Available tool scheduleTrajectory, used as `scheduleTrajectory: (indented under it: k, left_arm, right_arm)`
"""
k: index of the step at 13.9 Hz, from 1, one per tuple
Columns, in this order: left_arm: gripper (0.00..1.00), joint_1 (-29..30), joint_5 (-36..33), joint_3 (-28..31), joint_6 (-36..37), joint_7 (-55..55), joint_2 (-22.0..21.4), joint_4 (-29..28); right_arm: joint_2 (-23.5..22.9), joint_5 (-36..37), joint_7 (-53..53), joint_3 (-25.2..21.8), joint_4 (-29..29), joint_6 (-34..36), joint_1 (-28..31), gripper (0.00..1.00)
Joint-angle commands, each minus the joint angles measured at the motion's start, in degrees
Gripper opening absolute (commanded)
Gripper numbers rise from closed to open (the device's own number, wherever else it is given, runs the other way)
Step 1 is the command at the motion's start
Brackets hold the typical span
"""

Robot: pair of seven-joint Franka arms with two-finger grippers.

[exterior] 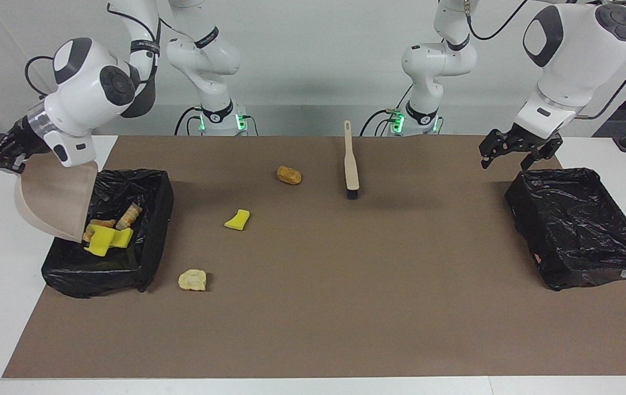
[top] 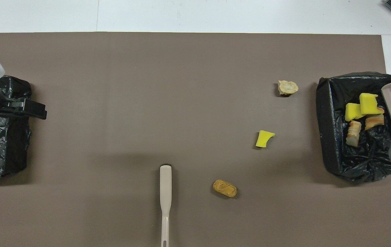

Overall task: Sweep and dump trash in bin
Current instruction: 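Tilt the dustpan with the right gripper to dump pieces into the bin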

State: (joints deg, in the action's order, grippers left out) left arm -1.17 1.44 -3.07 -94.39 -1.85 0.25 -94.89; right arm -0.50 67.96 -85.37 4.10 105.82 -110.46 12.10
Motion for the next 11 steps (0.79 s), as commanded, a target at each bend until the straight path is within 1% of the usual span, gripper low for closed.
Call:
scheduleTrajectory:
  k: [1,3,6,8,9,11]
  left_arm:
    - [1.0,0.56,-0.47,-0.35,0.87,-0.35,-0.16,0.67]
    - [1.0,0.56,-0.47,-0.35,1.05,-0.35,-0.16,0.67]
    - [1.0,0.56,-0.47,-0.27,1.4,-0.26,-0.25,1.37]
    - [1.0,0.47,0.23,-0.09,1.39,0.45,-1.39,1.9]
    - [1.0,0.47,-0.2,-0.18,2.18,0.45,-1.56,1.9]
    - [1.0,0.73,-0.56,0.78,7.0,-0.26,-2.35,2.69]
  right_arm:
    - [0.32,0.86,-2.16,0.65,-1.93,1.47,0.12,0.0]
    - [1.02,-0.1,-1.82,0.82,-2.2,1.82,0.03,0.0]
    - [1.55,-8.7,-0.5,1.79,-4.47,2.26,-0.14,0.0]
    - [0.76,-13.53,5.36,2.06,-5.8,3.67,-2.59,0.0]
    - [0.76,-17.12,9.14,2.06,-5.89,3.84,-3.74,0.0]
    - [0.24,-24.68,17.31,2.14,-6.5,3.84,-6.46,0.0]
